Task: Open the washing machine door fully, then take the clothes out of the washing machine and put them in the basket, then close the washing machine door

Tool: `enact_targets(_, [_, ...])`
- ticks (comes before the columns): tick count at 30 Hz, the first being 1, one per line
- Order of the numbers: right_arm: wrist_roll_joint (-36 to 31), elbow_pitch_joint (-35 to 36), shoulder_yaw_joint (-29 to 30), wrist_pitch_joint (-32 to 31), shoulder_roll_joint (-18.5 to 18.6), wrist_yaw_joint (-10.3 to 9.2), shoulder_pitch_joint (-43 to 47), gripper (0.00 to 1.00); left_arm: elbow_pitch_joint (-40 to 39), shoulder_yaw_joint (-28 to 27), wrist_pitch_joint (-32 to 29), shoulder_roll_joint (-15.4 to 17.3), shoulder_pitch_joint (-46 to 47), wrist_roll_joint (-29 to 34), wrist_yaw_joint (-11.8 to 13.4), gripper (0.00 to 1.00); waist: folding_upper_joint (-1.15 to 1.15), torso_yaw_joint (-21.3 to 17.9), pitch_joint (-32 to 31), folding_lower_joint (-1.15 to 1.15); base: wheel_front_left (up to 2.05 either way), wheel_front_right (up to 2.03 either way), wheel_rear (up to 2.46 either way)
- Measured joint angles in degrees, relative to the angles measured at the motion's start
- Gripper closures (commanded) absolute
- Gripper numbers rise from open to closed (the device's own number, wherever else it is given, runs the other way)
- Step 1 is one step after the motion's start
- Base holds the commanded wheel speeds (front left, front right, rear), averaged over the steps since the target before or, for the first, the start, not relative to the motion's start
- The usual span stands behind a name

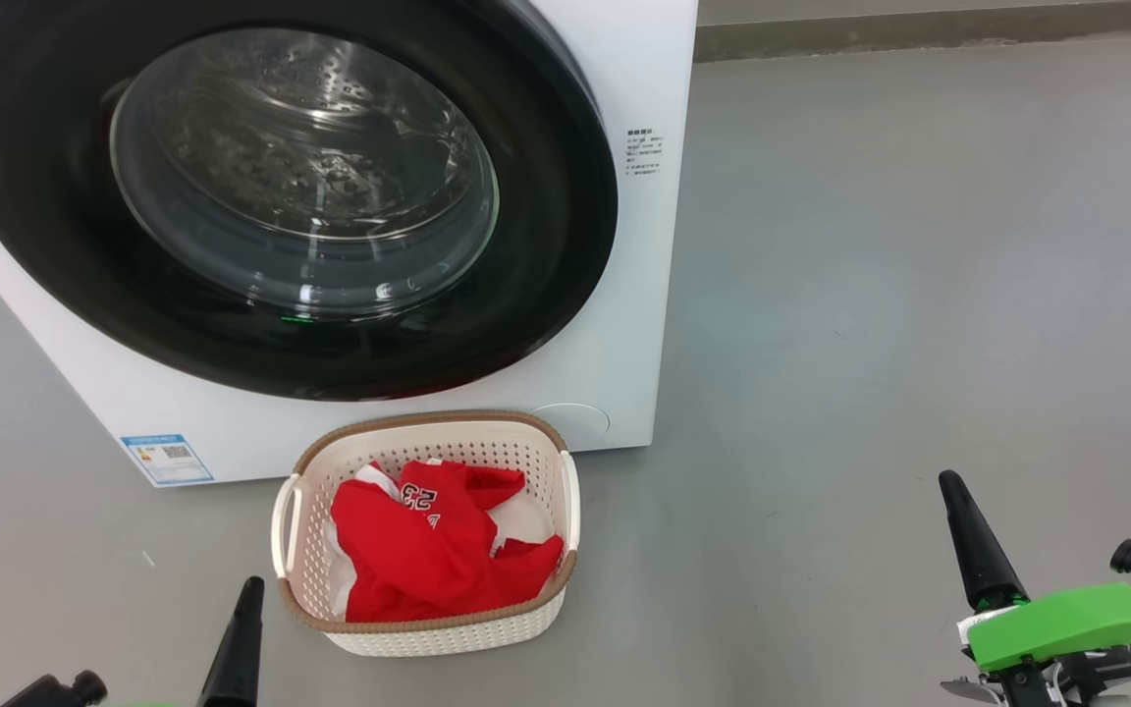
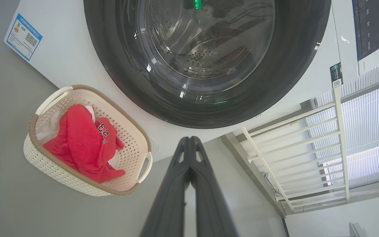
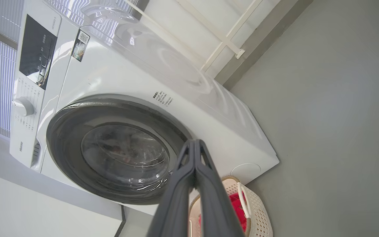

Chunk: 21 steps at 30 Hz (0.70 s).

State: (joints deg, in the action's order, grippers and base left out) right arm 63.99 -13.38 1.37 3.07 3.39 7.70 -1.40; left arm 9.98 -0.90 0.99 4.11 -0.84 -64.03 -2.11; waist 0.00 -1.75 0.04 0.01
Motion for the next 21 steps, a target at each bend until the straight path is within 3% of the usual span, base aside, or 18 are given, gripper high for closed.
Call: enact_targets(21, [13.13,-0.83,1.76,-3.36,0.05,-0.15,-0.53,1.0,2.4,-1.29,-3.01,-0.52,1.48,-12.81,-1.96,1.0,0.0,0.8,0.06,0.0,0.0,0.0,0.0])
